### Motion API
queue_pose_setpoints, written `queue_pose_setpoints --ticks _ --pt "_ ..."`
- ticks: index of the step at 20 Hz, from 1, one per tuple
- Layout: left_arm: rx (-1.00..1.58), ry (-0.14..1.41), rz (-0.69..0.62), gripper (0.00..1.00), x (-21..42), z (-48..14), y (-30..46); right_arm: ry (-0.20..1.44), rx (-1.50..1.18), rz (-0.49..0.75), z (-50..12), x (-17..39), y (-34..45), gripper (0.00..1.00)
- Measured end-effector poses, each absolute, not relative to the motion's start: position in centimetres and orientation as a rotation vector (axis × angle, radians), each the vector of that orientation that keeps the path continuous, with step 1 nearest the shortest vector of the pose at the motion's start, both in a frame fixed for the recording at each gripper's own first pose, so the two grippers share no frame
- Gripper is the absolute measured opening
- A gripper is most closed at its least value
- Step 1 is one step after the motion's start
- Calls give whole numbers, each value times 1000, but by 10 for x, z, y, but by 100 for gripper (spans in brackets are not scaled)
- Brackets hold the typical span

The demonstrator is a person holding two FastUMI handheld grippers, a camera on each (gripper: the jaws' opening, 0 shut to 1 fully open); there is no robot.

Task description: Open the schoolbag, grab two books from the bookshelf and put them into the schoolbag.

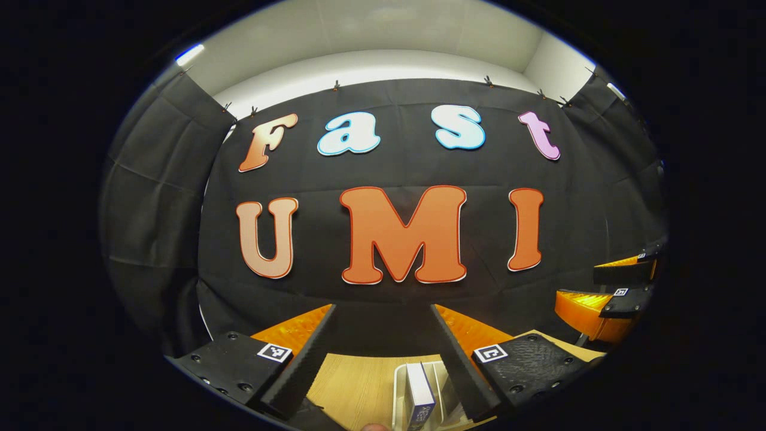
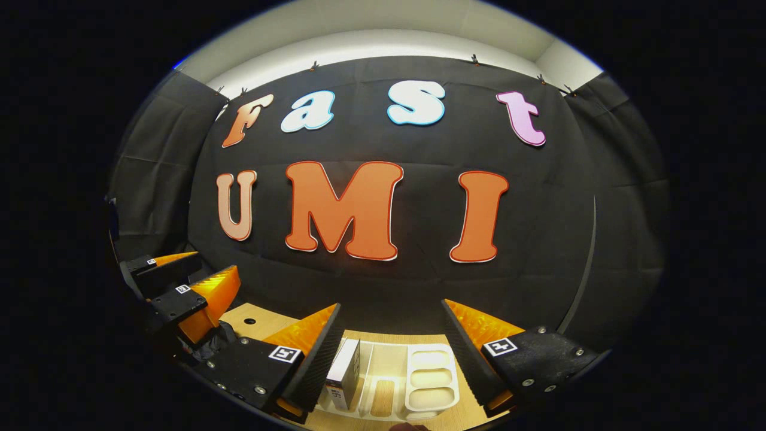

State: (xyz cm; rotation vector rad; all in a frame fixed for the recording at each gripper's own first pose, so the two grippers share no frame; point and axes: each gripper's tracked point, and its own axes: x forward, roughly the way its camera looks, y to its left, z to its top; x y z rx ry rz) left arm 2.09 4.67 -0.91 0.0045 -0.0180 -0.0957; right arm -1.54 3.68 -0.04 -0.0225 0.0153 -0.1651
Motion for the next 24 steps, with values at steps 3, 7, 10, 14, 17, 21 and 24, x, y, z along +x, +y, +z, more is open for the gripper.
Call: queue_pose_setpoints --ticks 3,7,10,14,17,21,24 --pt "-4 -18 -101 95 18 -10 46 7 -23 -158 1 -16 39 94" --pt "-2 -4 -84 95 18 -14 48 19 -41 -149 -4 -18 37 94" --pt "7 14 -63 94 17 -18 50 15 -45 -146 -3 -17 32 95" --pt "58 32 -37 94 19 -28 55 13 -33 -135 -6 -17 28 94" --pt "136 56 -27 95 15 -41 60 21 -40 -136 -13 -15 23 95" --pt "235 100 4 96 -2 -64 75 45 -47 -153 -32 -11 8 94" --pt "333 133 15 96 -13 -81 85 77 -45 -163 -50 -14 -11 94"
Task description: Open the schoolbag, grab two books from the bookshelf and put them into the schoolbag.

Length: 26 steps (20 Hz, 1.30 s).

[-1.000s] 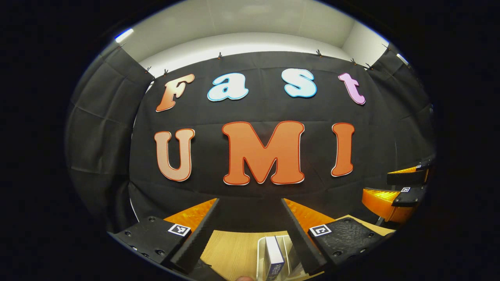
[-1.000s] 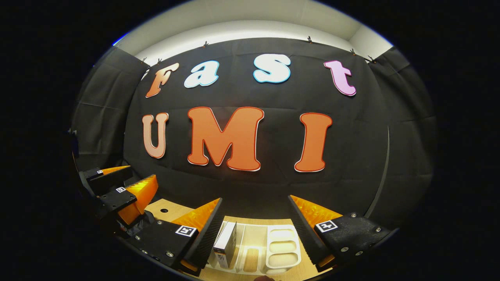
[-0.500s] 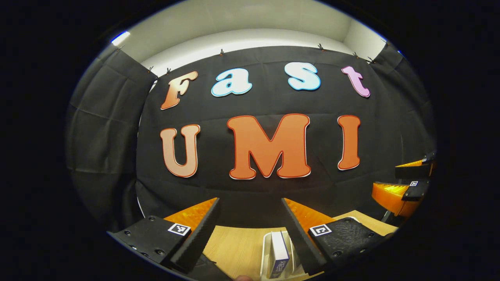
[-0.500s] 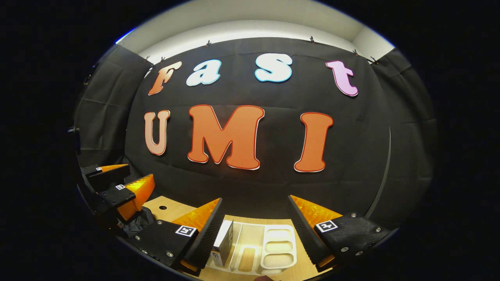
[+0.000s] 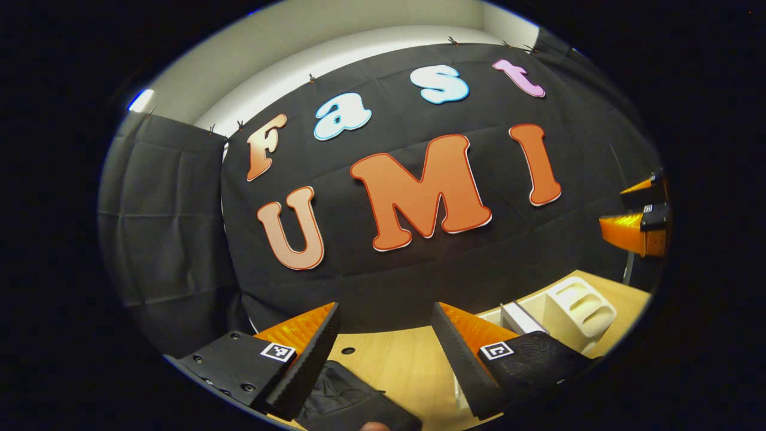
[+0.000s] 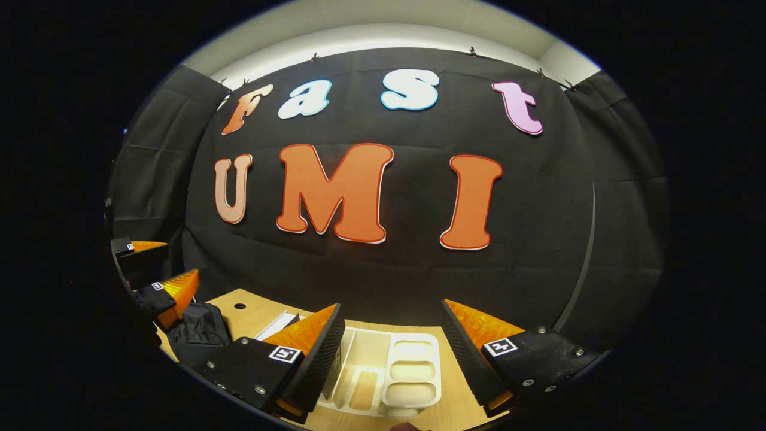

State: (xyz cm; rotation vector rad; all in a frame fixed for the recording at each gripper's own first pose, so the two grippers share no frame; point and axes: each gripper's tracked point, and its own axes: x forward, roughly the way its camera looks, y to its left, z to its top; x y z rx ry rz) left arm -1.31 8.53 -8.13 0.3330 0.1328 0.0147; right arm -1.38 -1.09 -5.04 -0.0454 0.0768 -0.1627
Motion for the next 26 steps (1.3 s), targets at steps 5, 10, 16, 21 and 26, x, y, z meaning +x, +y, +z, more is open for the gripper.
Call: queue_pose_setpoints --ticks 5,10,16,21,26 --pt "459 267 25 96 -32 -146 108 110 -44 -132 -73 -1 -20 94" --pt "627 347 31 96 -63 -204 120 155 -56 -96 -95 11 -20 95" --pt "806 462 -39 96 -93 -275 120 163 -61 -106 -98 12 -28 95" --pt "921 612 -89 96 -124 -346 134 163 -62 -151 -97 7 -38 95" --pt "997 696 -146 96 -140 -393 149 169 -63 -183 -98 7 -44 95"
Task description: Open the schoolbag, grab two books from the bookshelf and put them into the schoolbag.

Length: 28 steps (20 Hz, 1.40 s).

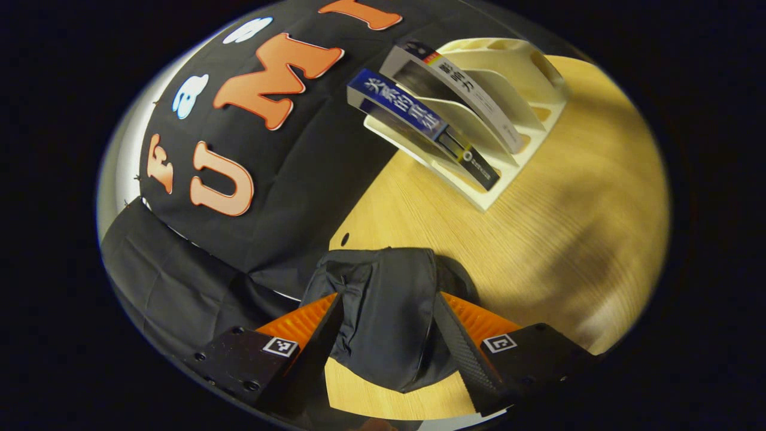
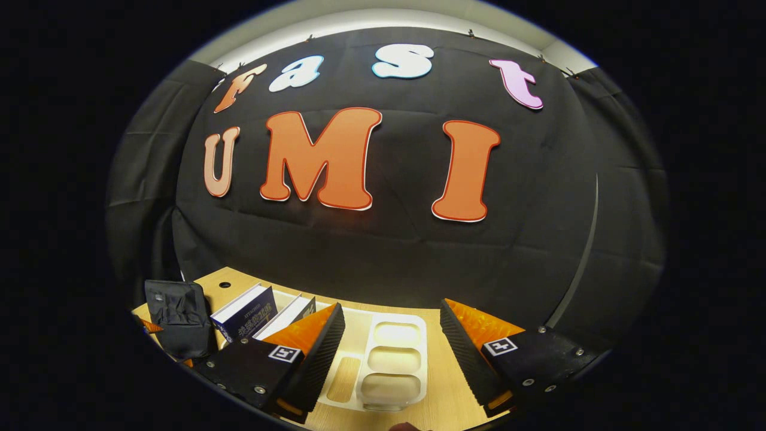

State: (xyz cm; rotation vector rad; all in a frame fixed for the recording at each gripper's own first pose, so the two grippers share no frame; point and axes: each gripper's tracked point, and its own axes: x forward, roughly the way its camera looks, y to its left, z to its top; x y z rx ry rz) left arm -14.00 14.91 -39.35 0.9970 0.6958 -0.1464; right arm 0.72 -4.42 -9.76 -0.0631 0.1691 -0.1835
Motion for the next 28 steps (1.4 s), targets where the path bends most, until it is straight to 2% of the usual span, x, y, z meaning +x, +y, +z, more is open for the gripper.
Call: queue_pose_setpoints --ticks 6,10,12,16,19,20,21,22,24,26,27,28 --pt "1012 770 -71 95 -146 -417 178 165 -56 -189 -93 10 -43 95" --pt "1038 727 -1 95 -130 -399 187 150 -67 -191 -87 10 -44 95" --pt "1040 755 1 94 -119 -409 197 149 -66 -194 -87 8 -46 95" --pt "1048 768 -21 86 -87 -414 211 140 -67 -200 -81 6 -50 95" --pt "1012 777 -39 74 -69 -397 223 124 -75 -218 -73 3 -57 95" --pt "1003 793 -51 72 -63 -391 228 122 -76 -225 -72 1 -60 95" --pt "991 801 -54 77 -58 -383 232 121 -76 -236 -72 0 -64 95" --pt "967 815 -70 63 -55 -378 235 122 -75 -242 -71 -1 -66 95" --pt "877 886 -122 52 -52 -377 236 125 -87 -259 -69 -3 -70 94" --pt "815 965 -183 35 -51 -374 241 127 -119 -266 -66 -3 -69 94" --pt "798 975 -195 15 -46 -371 244 130 -127 -263 -64 -3 -68 94" --pt "779 980 -210 11 -43 -368 245 135 -132 -259 -62 -3 -65 94"
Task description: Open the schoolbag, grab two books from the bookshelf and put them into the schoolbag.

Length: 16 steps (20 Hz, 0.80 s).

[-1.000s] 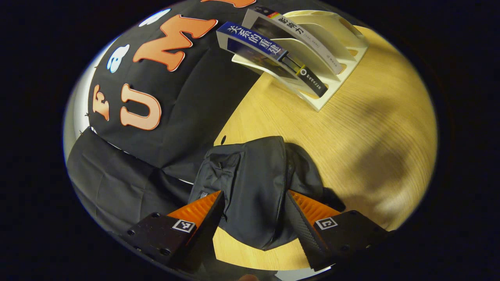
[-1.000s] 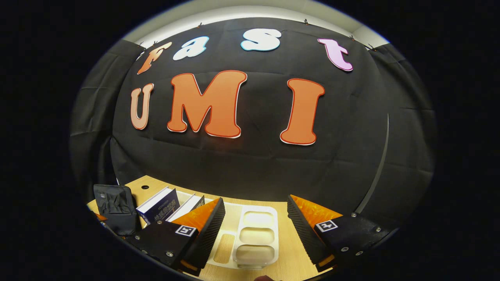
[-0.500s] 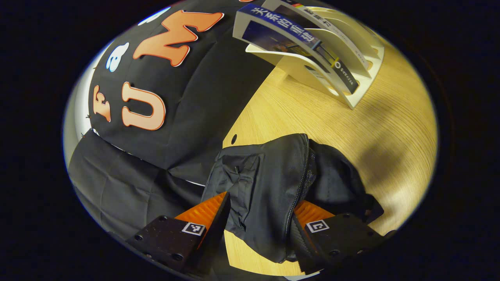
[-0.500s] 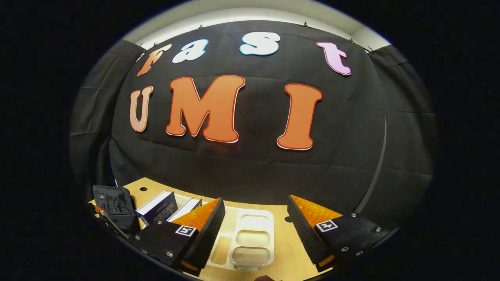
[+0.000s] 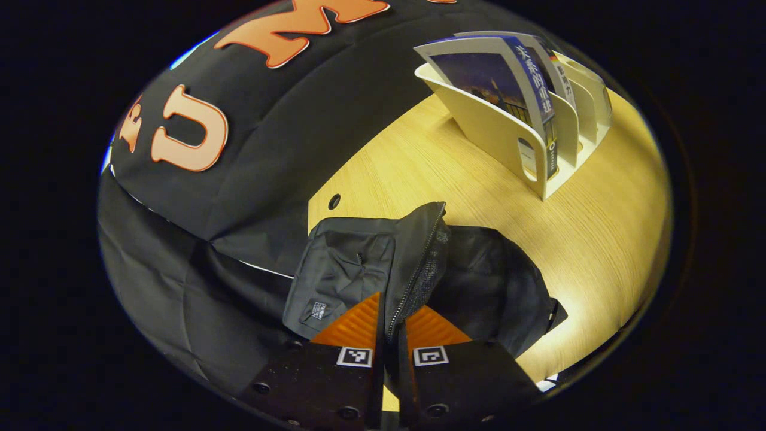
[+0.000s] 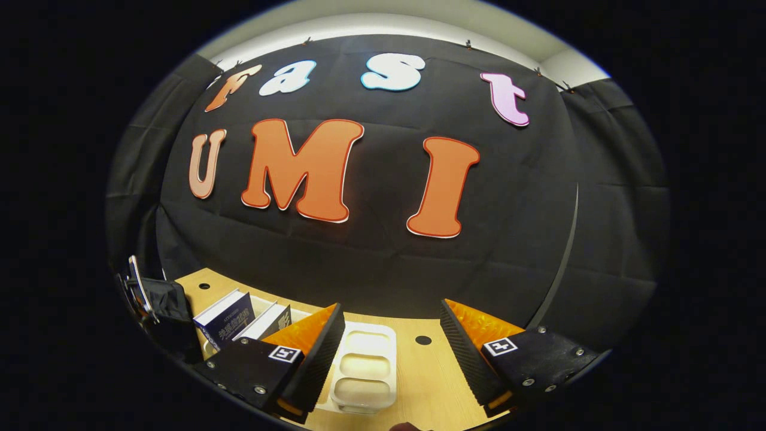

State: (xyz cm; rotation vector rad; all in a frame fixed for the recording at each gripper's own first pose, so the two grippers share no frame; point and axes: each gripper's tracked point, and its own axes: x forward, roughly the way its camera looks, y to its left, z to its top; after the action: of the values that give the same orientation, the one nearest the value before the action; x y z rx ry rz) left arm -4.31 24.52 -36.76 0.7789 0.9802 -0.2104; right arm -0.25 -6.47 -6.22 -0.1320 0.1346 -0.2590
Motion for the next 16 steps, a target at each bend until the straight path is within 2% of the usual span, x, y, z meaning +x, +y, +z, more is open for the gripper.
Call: queue_pose_setpoints --ticks 2,8,14,16 --pt "720 1005 -252 7 -40 -359 249 142 -142 -251 -59 -3 -56 95" --pt "595 1016 -324 6 -26 -333 263 164 -163 -136 -43 1 15 95" --pt "645 981 -474 6 -3 -304 269 304 -68 28 -55 18 109 95" --pt "632 993 -520 5 3 -298 270 381 -7 37 -66 28 123 95"
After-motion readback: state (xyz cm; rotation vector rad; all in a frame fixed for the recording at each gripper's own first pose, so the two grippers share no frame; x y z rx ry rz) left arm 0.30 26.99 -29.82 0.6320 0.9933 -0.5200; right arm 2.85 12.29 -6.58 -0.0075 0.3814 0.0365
